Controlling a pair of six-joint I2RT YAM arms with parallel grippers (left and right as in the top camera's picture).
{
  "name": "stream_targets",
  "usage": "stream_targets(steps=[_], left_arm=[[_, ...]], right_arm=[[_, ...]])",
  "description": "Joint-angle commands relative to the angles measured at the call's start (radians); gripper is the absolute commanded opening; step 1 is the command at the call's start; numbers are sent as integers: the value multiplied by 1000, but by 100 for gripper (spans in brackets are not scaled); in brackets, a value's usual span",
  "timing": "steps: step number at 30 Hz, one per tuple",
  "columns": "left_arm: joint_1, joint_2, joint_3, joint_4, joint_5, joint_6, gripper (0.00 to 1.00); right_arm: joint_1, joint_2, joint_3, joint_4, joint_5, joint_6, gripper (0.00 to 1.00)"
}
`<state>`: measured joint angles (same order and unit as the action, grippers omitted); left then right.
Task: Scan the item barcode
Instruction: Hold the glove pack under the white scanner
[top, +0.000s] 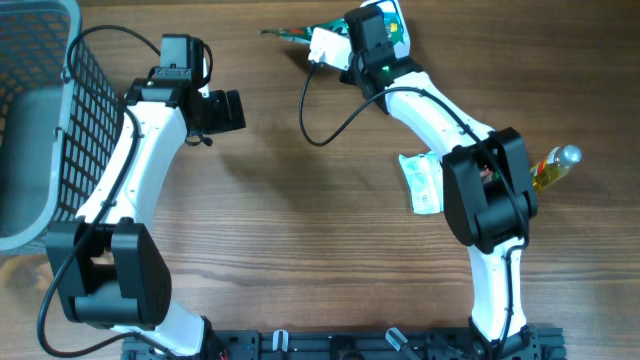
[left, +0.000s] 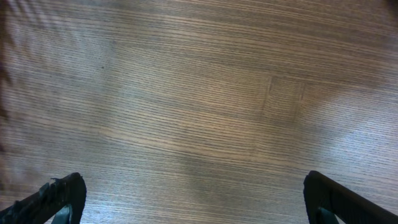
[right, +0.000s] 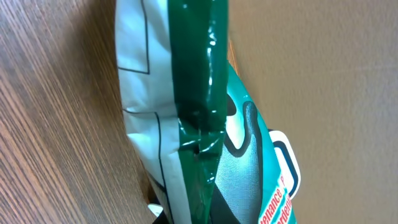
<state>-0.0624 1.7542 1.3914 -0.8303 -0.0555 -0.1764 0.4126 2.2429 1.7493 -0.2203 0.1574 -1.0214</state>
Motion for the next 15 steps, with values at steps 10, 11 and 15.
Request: stream_targets(steps=[10, 11, 15], left_arm=[[6, 10, -1, 2, -6, 13, 100], [6, 10, -1, 2, -6, 13, 100], [6, 10, -1, 2, -6, 13, 100]], right_arm=[[-65, 45, 9, 119, -130, 266, 4], [-65, 35, 10, 147, -130, 278, 4], [-64, -57, 10, 228, -130, 303, 4]])
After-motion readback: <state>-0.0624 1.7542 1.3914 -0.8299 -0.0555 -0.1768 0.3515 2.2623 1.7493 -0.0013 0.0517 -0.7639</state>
